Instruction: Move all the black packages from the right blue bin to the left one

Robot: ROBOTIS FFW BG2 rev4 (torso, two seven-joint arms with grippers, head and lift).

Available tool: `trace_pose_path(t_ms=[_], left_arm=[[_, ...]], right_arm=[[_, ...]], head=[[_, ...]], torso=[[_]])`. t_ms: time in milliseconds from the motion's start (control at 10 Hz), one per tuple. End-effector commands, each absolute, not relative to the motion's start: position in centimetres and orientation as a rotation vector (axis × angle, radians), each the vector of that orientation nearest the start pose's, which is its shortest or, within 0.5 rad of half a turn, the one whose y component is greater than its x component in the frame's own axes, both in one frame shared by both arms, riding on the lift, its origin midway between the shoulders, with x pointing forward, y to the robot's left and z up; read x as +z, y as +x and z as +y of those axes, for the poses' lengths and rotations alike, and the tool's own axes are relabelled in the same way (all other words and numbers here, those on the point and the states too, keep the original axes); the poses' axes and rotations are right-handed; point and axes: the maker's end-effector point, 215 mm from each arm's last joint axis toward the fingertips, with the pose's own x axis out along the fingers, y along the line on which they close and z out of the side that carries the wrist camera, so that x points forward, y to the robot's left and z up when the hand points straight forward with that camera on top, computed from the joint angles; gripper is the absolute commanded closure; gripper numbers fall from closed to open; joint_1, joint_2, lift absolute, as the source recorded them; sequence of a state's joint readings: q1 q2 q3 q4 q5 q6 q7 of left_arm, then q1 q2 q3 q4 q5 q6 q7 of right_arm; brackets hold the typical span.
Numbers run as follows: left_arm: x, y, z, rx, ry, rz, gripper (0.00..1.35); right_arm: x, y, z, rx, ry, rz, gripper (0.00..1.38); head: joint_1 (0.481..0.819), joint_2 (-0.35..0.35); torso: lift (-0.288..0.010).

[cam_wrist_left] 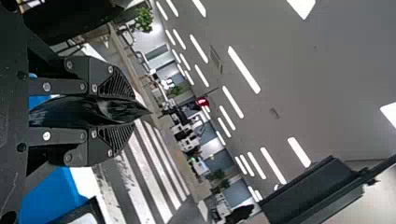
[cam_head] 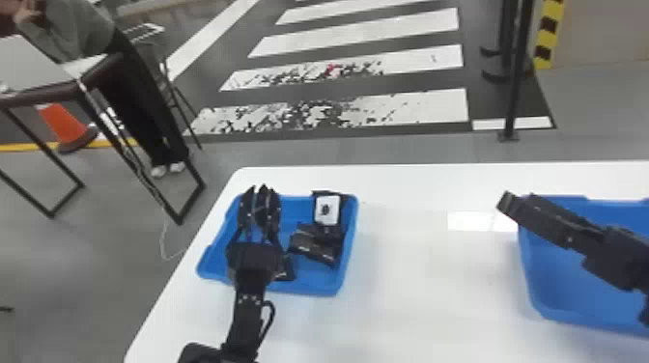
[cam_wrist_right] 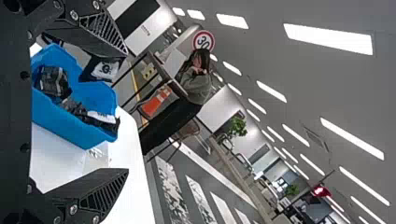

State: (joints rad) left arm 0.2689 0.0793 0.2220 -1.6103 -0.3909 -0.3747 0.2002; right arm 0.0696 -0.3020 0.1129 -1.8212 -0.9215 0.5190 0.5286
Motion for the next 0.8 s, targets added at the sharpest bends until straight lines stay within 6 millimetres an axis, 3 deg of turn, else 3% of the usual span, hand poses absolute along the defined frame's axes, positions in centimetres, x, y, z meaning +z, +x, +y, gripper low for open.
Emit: trace_pose_path(t_ms=[0,100,300,500,700], left_arm=[[-29.9,46.3,33.7,0.223,0.324,-0.320,0.02],[-27.8,45.0,31.2,0.189,0.150,-0.372,0.10],[-24.2,42.2,27.4,0.078,-0.013,-0.358,0.02],[-25.6,40.3,24.4,-0.037,-0.114,-0.173,0.02],[-26.6,38.2,23.4,-0.044,-0.111,-0.085,0.00]], right_arm=[[-30.9,48.4,-9.4,0.822,0.609,0.235,0.16],[-30.9,48.2,-11.1,0.780,0.577,0.209,0.16],[-31.0,47.2,-14.6,0.685,0.435,0.155,0.15],[-31.7,45.2,-17.1,0.588,0.332,0.154,0.15],[-29.2,43.3,-20.0,0.469,0.150,0.108,0.16]], head=[[0.695,0.332],[0.695,0.314],[0.695,0.231],[0.695,0.147],[0.695,0.098]], torso=[[-0.132],[-0.132],[-0.132],[-0.132],[-0.132]])
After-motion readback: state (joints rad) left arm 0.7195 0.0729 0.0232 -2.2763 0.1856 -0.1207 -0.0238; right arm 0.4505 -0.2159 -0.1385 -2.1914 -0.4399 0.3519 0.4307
